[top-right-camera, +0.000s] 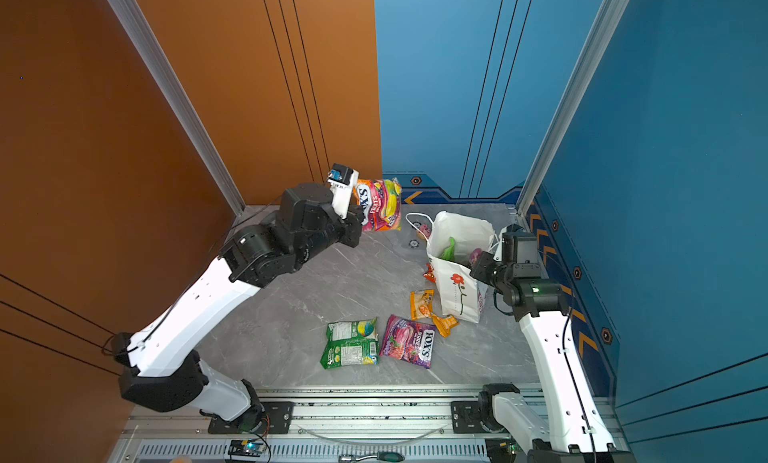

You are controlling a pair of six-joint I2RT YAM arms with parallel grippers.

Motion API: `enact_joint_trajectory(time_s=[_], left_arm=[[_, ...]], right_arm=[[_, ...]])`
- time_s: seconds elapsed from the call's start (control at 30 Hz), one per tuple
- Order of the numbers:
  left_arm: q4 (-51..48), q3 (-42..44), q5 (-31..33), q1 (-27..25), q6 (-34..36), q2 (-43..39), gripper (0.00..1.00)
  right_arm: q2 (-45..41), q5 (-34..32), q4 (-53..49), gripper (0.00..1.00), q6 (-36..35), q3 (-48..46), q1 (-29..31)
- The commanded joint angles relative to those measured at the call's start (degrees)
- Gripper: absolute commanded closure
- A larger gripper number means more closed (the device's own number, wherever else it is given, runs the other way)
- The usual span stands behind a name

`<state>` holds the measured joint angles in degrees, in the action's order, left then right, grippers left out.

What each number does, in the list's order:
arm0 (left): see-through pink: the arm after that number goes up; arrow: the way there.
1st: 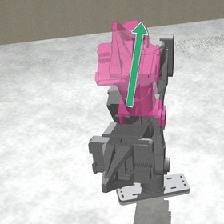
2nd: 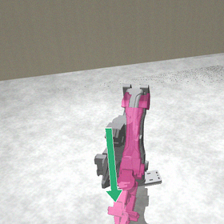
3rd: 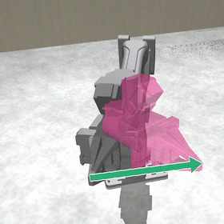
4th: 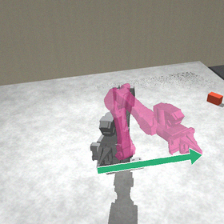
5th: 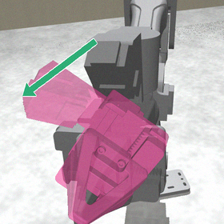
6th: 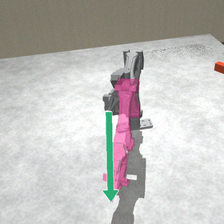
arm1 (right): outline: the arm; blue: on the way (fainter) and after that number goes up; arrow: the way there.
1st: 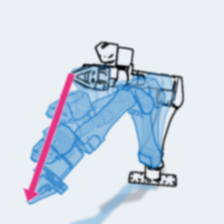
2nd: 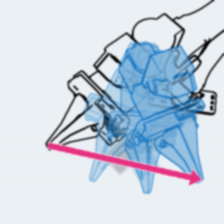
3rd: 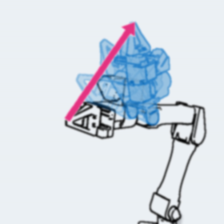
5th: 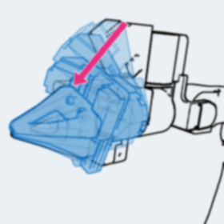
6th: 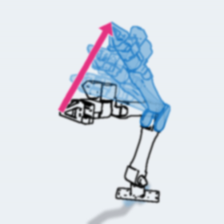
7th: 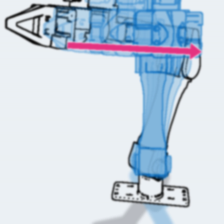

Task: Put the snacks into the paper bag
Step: 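Lift the orange candy bag with the left gripper over the paper bag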

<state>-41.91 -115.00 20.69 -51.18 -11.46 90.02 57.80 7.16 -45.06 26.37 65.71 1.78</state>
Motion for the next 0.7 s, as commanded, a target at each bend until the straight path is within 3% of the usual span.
enact_joint_trajectory(time_s=[0.0, 0.67], left_arm=[[-1.4, -6.2, -4.7, -2.1, 0.9, 4.1, 1.0], [-7.0, -33.8, -15.0, -5.1, -2.2, 29.0, 1.0]], right_arm=[[-1.0, -1.4, 0.8, 1.0, -1.5, 2.2, 0.5], [-2.1, -0.8, 1.6, 1.0, -2.1, 1.2, 0.5]])
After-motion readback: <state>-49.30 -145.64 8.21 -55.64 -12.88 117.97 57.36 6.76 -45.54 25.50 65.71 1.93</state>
